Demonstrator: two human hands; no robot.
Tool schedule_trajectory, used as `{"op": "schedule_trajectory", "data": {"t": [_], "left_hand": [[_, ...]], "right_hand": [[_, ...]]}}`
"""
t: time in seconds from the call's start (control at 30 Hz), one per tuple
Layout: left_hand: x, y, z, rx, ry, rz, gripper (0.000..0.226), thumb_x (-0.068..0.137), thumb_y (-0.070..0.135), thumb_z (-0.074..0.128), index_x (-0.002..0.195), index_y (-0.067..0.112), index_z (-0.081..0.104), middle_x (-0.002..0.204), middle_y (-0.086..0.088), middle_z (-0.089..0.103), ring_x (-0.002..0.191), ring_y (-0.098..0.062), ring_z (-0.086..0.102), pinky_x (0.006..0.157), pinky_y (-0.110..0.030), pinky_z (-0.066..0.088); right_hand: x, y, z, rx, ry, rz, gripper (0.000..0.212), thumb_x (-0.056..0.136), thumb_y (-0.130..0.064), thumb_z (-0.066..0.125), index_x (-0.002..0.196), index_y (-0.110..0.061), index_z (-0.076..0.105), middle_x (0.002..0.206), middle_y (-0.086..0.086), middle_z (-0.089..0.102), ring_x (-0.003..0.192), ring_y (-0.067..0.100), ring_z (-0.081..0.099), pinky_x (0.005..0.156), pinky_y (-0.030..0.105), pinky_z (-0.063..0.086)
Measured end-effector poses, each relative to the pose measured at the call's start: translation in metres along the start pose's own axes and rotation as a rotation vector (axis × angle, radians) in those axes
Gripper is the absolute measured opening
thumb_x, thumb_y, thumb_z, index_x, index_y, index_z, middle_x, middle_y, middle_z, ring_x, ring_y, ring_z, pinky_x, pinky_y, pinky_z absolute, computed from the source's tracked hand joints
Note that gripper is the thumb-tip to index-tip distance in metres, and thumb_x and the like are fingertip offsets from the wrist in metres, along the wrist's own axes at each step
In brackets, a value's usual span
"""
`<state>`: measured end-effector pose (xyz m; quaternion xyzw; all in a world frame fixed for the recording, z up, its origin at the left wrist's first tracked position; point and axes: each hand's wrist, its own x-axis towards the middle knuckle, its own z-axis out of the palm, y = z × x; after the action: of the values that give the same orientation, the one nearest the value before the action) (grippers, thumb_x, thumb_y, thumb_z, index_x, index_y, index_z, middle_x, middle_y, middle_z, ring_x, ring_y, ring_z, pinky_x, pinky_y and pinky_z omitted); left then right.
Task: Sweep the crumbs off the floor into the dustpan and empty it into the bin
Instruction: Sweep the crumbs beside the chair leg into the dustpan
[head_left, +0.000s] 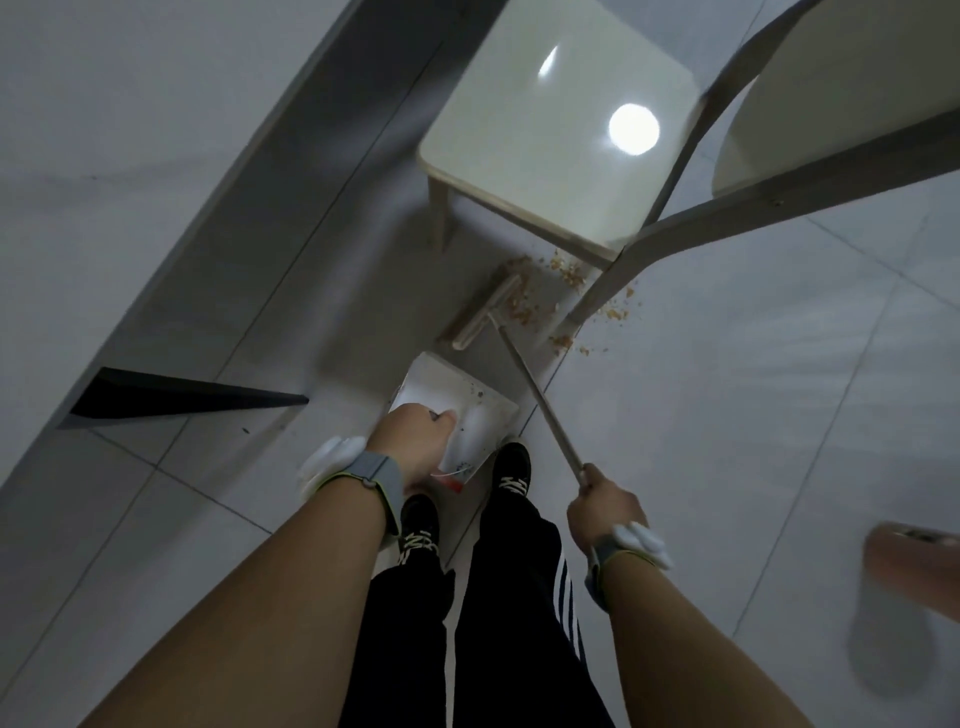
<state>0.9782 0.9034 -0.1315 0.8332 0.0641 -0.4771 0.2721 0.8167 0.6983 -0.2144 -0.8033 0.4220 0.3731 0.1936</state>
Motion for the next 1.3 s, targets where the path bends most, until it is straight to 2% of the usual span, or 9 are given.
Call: {"op": "schedule_trajectory", "data": {"t": [0.13, 0.23, 0.37, 0.57, 0.77, 0.93, 1.03, 1.17, 1.3], "left_hand": [[-0.002, -0.012, -0.002, 0.038, 0.011, 0.012, 0.054, 0.100, 0.036, 0.042, 0.052, 0.015, 0.029, 0.051, -0.004, 0.033, 0.051, -0.023, 0.033, 0.052, -0.030, 0.023], [-0.001, -0.017, -0.008, 0.038, 0.030, 0.032, 0.051, 0.099, 0.035, 0.042, 0.053, 0.014, 0.036, 0.052, -0.006, 0.040, 0.054, -0.025, 0.040, 0.055, -0.029, 0.028], [0.001, -0.027, -0.014, 0.031, 0.038, 0.053, 0.039, 0.096, 0.034, 0.044, 0.065, 0.010, 0.050, 0.067, -0.013, 0.054, 0.067, -0.026, 0.052, 0.057, -0.029, 0.032], [0.000, -0.044, -0.019, 0.086, -0.004, 0.037, 0.050, 0.097, 0.032, 0.044, 0.051, 0.014, 0.036, 0.055, -0.010, 0.045, 0.065, -0.030, 0.051, 0.059, -0.030, 0.035], [-0.002, -0.036, -0.023, 0.161, -0.042, 0.065, 0.048, 0.098, 0.026, 0.041, 0.053, 0.012, 0.031, 0.056, -0.010, 0.038, 0.059, -0.027, 0.038, 0.056, -0.031, 0.024], [-0.004, -0.022, -0.018, 0.270, -0.004, 0.087, 0.049, 0.099, 0.023, 0.040, 0.052, 0.011, 0.034, 0.053, -0.008, 0.038, 0.054, -0.027, 0.036, 0.050, -0.030, 0.023], [-0.002, -0.016, -0.014, 0.339, 0.015, 0.122, 0.048, 0.100, 0.023, 0.037, 0.067, -0.004, 0.057, 0.069, -0.023, 0.054, 0.078, -0.044, 0.055, 0.062, -0.037, 0.040], [-0.002, -0.022, -0.006, 0.389, 0.012, 0.157, 0.049, 0.101, 0.024, 0.038, 0.054, 0.009, 0.039, 0.057, -0.010, 0.044, 0.071, -0.035, 0.050, 0.062, -0.030, 0.032], [-0.002, -0.024, 0.001, 0.356, 0.000, 0.164, 0.049, 0.101, 0.028, 0.039, 0.065, 0.002, 0.058, 0.073, -0.021, 0.059, 0.080, -0.038, 0.058, 0.070, -0.034, 0.042]], "right_hand": [[-0.008, -0.050, -0.011, 0.105, 0.033, -0.035, 0.033, 0.091, -0.025, 0.043, 0.123, -0.031, 0.052, 0.102, 0.012, 0.067, 0.069, 0.027, 0.056, 0.064, 0.029, 0.045], [0.011, -0.103, -0.025, 0.222, -0.015, -0.069, 0.036, 0.094, -0.014, 0.048, 0.130, -0.014, 0.055, 0.124, 0.014, 0.061, 0.106, 0.032, 0.060, 0.077, 0.030, 0.043], [0.015, -0.125, -0.022, 0.435, -0.144, 0.043, 0.041, 0.097, -0.007, 0.048, 0.138, 0.000, 0.048, 0.139, 0.019, 0.051, 0.125, 0.031, 0.051, 0.072, 0.026, 0.035], [-0.033, -0.062, 0.030, 0.245, -0.197, 0.120, 0.040, 0.098, -0.013, 0.046, 0.138, -0.009, 0.048, 0.138, 0.015, 0.052, 0.122, 0.031, 0.052, 0.092, 0.032, 0.044], [-0.076, 0.021, 0.042, 0.089, -0.021, 0.117, 0.031, 0.092, -0.044, 0.032, 0.109, -0.029, 0.052, 0.093, 0.010, 0.067, 0.072, 0.031, 0.055, 0.063, 0.032, 0.044], [-0.049, -0.015, 0.020, 0.079, 0.053, 0.086, 0.026, 0.091, -0.037, 0.038, 0.112, -0.030, 0.052, 0.101, 0.011, 0.070, 0.088, 0.033, 0.065, 0.066, 0.029, 0.041], [-0.020, -0.057, 0.004, 0.131, -0.016, 0.090, 0.017, 0.090, -0.020, 0.048, 0.105, -0.022, 0.056, 0.108, 0.011, 0.067, 0.096, 0.031, 0.064, 0.069, 0.028, 0.041], [-0.012, -0.066, 0.006, 0.289, -0.130, 0.178, 0.035, 0.092, -0.012, 0.051, 0.126, -0.008, 0.057, 0.129, 0.015, 0.059, 0.115, 0.032, 0.058, 0.065, 0.028, 0.042], [-0.044, -0.024, 0.020, 0.273, -0.164, 0.260, 0.037, 0.099, -0.010, 0.043, 0.135, -0.007, 0.050, 0.139, 0.013, 0.052, 0.126, 0.029, 0.051, 0.093, 0.028, 0.042]]}}
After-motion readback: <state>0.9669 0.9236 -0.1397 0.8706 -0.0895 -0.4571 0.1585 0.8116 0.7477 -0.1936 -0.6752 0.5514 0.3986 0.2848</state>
